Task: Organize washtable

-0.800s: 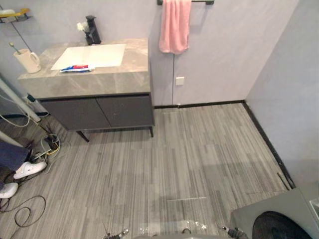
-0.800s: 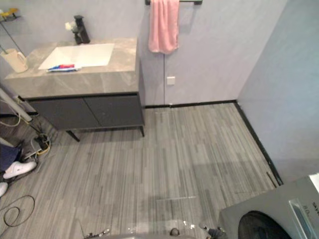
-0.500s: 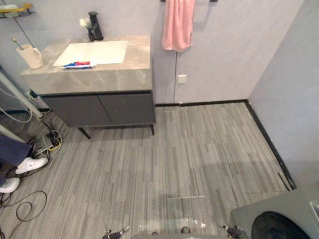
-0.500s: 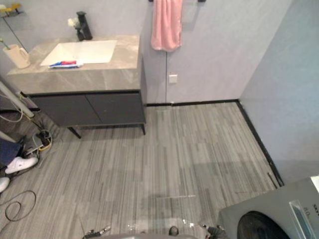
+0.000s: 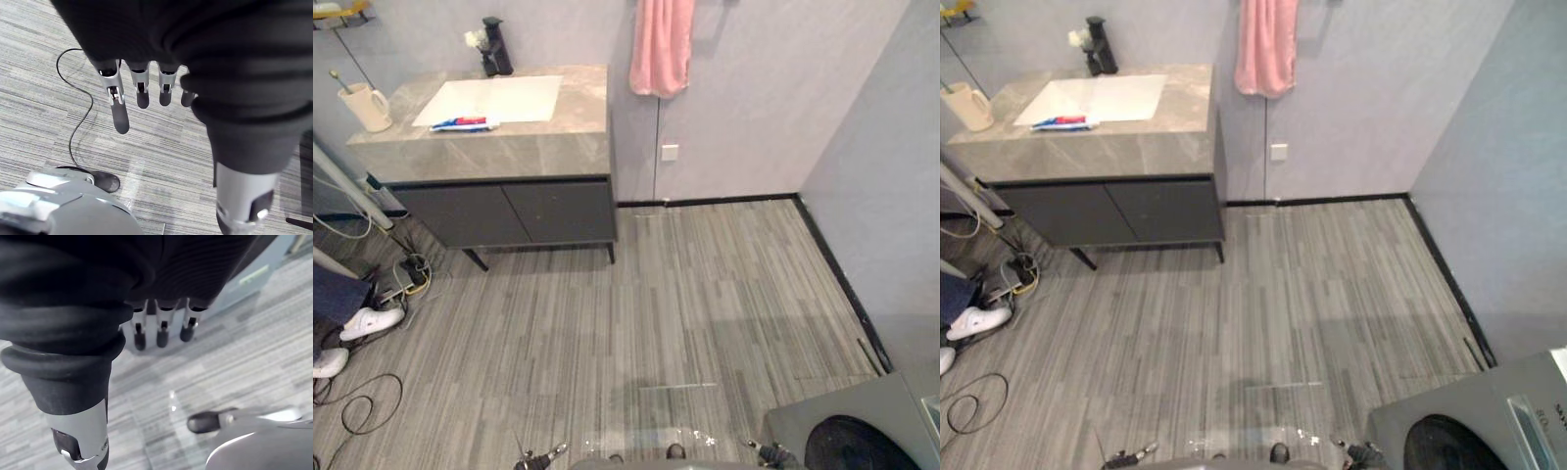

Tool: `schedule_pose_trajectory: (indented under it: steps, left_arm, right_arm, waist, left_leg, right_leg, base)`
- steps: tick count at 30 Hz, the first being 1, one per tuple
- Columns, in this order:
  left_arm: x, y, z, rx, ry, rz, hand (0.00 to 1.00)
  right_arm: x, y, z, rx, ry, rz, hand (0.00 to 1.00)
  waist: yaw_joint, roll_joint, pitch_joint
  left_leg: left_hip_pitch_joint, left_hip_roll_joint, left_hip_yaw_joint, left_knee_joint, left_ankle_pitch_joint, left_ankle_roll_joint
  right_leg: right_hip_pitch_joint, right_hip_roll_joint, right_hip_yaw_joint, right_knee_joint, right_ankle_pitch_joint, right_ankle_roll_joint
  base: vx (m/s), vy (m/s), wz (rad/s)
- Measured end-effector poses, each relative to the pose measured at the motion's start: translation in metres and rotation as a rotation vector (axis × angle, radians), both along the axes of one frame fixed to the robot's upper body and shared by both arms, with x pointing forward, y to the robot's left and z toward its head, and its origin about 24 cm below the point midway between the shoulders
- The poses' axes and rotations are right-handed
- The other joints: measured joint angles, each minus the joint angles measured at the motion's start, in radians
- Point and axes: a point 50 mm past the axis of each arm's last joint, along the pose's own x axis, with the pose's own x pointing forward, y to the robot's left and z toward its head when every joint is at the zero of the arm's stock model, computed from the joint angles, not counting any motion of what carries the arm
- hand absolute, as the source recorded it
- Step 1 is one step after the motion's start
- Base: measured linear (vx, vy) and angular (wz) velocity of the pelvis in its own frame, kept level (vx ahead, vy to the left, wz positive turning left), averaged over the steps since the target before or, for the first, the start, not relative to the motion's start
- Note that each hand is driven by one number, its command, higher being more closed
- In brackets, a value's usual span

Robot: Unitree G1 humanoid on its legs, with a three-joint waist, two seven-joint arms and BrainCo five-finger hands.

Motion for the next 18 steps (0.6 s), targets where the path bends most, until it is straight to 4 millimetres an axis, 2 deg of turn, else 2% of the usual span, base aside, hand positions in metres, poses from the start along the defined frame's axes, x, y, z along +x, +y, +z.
schedule_pose_trajectory:
  steps: [8,11,13,16,17,18]
  left_arm:
    - [0.001,0.001,0.0,0.0,-0.003,0.008,0.0]
    - [0.002,0.003,0.001,0.003,-0.006,0.024,0.0]
    - [0.004,0.005,0.002,0.007,-0.016,0.046,0.0]
    - [0.006,0.011,0.004,0.019,-0.035,0.083,0.0]
    - [0.007,0.015,0.005,0.029,-0.043,0.087,0.0]
    - [0.012,0.016,0.007,0.031,-0.07,0.105,0.0]
  right_arm:
    - [0.0,0.001,0.001,0.002,-0.009,-0.011,0.0]
    - [0.001,0.002,0.002,0.004,-0.029,-0.034,0.0]
    - [0.001,0.003,0.002,0.01,-0.038,-0.05,0.0]
    - [0.005,0.008,0.003,0.026,-0.073,-0.083,0.0]
    - [0.006,0.012,0.003,0.035,-0.085,-0.092,0.0]
    - [0.005,0.012,0.003,0.033,-0.083,-0.079,0.0]
  waist:
    - [0.0,-0.004,0.003]
    - [-0.003,-0.007,0.005]
    - [-0.001,-0.018,0.012]
    - [0.001,-0.037,0.035]
    - [0.001,-0.056,0.043]
    - [0.003,-0.061,0.044]
  left_leg:
    - [-0.008,0.005,0.001,0.002,0.0,0.0]
    - [-0.038,0.012,0.005,0.018,-0.004,-0.004]
    - [-0.077,0.02,0.009,0.067,-0.028,-0.013]
    - [-0.149,0.045,0.051,0.231,-0.097,-0.031]
    - [-0.196,0.054,0.092,0.355,-0.101,-0.035]
    - [-0.271,0.074,0.109,0.528,-0.095,-0.029]
  right_leg:
    - [-0.004,0.002,-0.004,0.003,-0.007,0.003]
    - [-0.049,0.002,-0.021,0.073,-0.053,-0.005]
    - [-0.1,0.001,-0.032,0.156,-0.097,-0.014]
    - [-0.157,-0.009,-0.056,0.293,-0.191,-0.04]
    - [-0.166,-0.024,-0.068,0.324,-0.223,-0.046]
    - [-0.157,-0.03,-0.07,0.329,-0.233,-0.052]
  base:
    - [-0.04,-0.008,0.01]
    - [-0.03,-0.024,0.1]
    - [-0.02,-0.041,0.12]
    - [-0.01,-0.069,0.17]
    - [0.0,-0.095,0.26]
    - [0.04,-0.113,0.2]
